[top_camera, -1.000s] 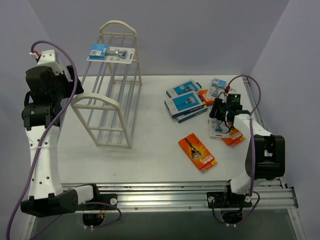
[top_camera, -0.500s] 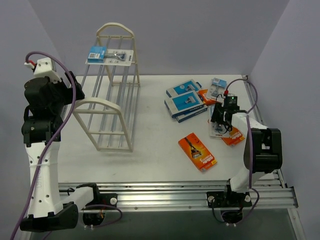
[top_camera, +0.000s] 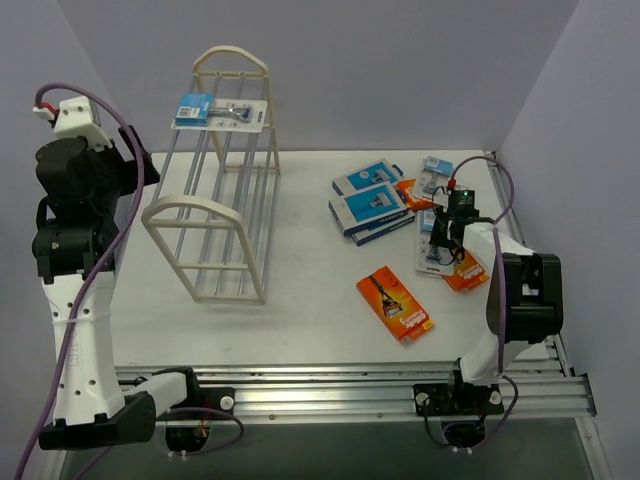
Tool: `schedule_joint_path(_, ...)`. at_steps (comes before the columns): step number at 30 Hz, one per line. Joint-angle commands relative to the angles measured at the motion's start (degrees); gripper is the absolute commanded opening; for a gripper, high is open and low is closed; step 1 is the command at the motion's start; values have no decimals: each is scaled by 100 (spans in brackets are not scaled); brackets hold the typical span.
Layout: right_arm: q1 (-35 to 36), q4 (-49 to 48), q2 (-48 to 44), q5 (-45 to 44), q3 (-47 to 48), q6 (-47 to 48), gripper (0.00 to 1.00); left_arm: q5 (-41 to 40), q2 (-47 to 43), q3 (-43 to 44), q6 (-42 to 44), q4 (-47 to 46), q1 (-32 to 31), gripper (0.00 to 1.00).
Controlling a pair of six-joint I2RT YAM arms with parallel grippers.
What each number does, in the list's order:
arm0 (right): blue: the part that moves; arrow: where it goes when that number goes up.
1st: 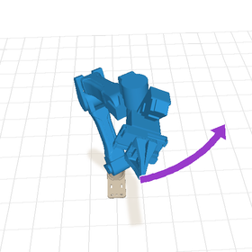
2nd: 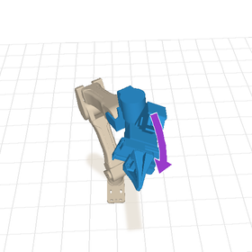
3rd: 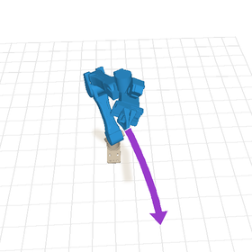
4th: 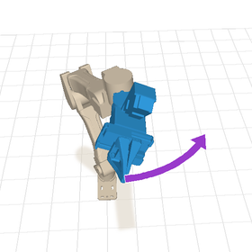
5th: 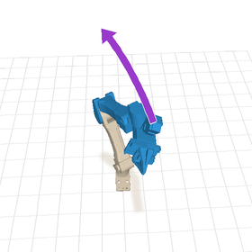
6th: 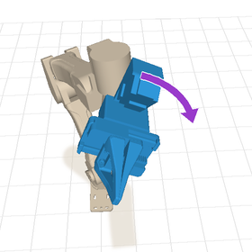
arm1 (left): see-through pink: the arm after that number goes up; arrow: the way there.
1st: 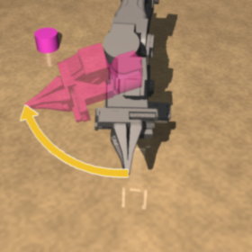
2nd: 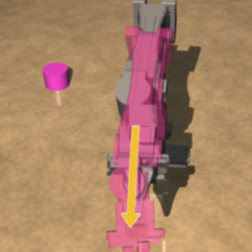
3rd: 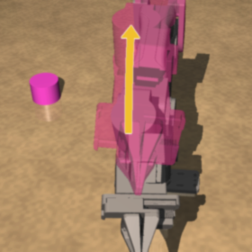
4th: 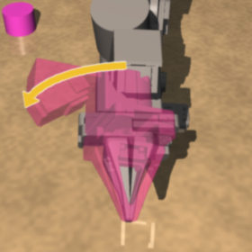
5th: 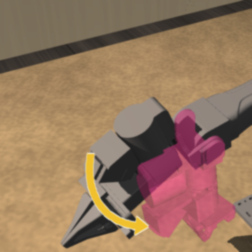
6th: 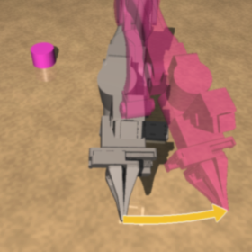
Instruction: Place and organize the shaving razors onto the shelf
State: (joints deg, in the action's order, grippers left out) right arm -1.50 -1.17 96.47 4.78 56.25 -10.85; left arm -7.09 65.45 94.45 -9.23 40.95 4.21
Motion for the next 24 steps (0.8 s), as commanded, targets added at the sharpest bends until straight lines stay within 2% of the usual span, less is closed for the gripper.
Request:
schedule_joint_path(1, 35, 512, -294, 94, 281, 39, 0, -74, 134, 757, 80, 123, 124, 95)
schedule_joint_path(6, 35, 644, -698, 190, 326, -57, 0, 568, 161, 1276, -201, 220, 247, 95)
schedule_joint_path(10, 114, 198, -1304, 568, 115, -163, 0, 946, 108, 1365, -272, 264, 247, 95)
schedule_joint_path(14, 606, 178, -1666, 454, 263, -189, 0, 1254, 100, 1549, -298, 431, 247, 94)
schedule_joint_path(17, 870, 170, -1789, 699, 500, -242, 0, 1403, 64, 1637, -360, 458, 247, 94)
schedule_joint_path(21, 1344, 3, -1877, 1165, 1018, -50, 0, 1956, 196, 1804, -299, 502, 238, 94)
schedule_joint_path(24, 1941, 91, -1859, 1175, 1721, 371, 0, 2430, 503, 2041, -342, 660, 239, 94)
